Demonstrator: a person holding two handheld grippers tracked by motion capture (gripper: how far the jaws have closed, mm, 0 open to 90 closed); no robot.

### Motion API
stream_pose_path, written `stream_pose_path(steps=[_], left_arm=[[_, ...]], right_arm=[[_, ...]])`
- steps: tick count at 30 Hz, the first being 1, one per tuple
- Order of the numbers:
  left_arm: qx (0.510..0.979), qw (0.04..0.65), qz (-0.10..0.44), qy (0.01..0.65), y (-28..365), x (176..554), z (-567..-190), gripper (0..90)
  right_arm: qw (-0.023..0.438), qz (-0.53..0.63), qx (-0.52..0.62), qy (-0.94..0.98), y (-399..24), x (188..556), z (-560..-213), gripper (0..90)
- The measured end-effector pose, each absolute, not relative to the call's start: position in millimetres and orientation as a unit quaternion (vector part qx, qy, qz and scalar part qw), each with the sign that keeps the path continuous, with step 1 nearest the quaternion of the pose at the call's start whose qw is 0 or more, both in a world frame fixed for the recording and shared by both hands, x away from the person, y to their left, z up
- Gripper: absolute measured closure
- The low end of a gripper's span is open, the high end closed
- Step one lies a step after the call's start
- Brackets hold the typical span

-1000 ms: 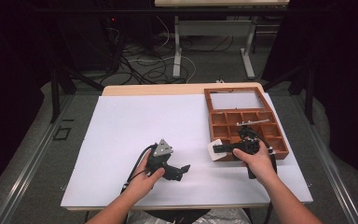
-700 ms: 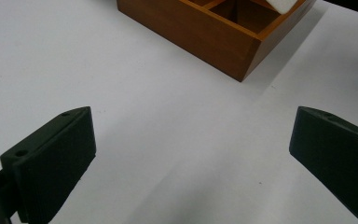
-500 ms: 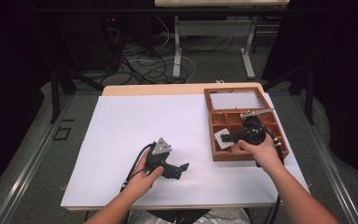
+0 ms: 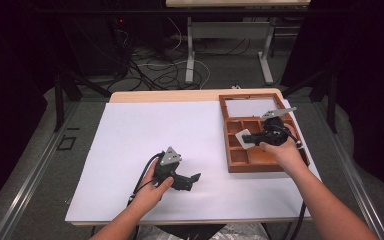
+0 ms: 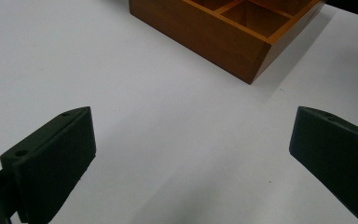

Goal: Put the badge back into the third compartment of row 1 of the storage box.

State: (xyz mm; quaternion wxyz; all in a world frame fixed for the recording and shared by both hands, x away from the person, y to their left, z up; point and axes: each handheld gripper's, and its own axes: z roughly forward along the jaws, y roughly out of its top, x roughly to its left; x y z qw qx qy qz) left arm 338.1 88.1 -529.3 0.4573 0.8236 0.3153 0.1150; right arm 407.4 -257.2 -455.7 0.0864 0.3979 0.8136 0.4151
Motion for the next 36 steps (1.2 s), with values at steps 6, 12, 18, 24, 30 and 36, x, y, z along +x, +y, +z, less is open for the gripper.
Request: stream_pose_path(steps=[6,12,18,24,30,36], left_arm=[[0.82,0.459,0.117,0.321,89.8,339.4,-529.7,0.8],[0.82,0.458,0.118,0.322,90.6,339.8,-529.7,0.8],[0.82,0.457,0.116,0.324,91.1,339.6,-530.0,0.9],[0.821,0.458,0.118,0.322,91.8,340.7,-530.7,0.8],[0.821,0.456,0.119,0.323,92.8,341.4,-530.9,0.9],[0.821,0.454,0.12,0.324,94.1,342.4,-531.4,0.9]], right_arm=[[0.116,0.4,0.391,0.821,-266.4,419.6,-449.8,84.2],[0.144,0.382,0.387,0.827,-274.8,431.3,-445.5,84.2],[0.158,0.371,0.393,0.826,-281.6,441.3,-444.6,84.2],[0.163,0.364,0.4,0.825,-289.4,451.4,-445.3,84.2],[0.165,0.358,0.414,0.821,-297.3,459.5,-448.7,84.2],[0.171,0.351,0.417,0.821,-302.2,466.3,-452.8,84.2]])
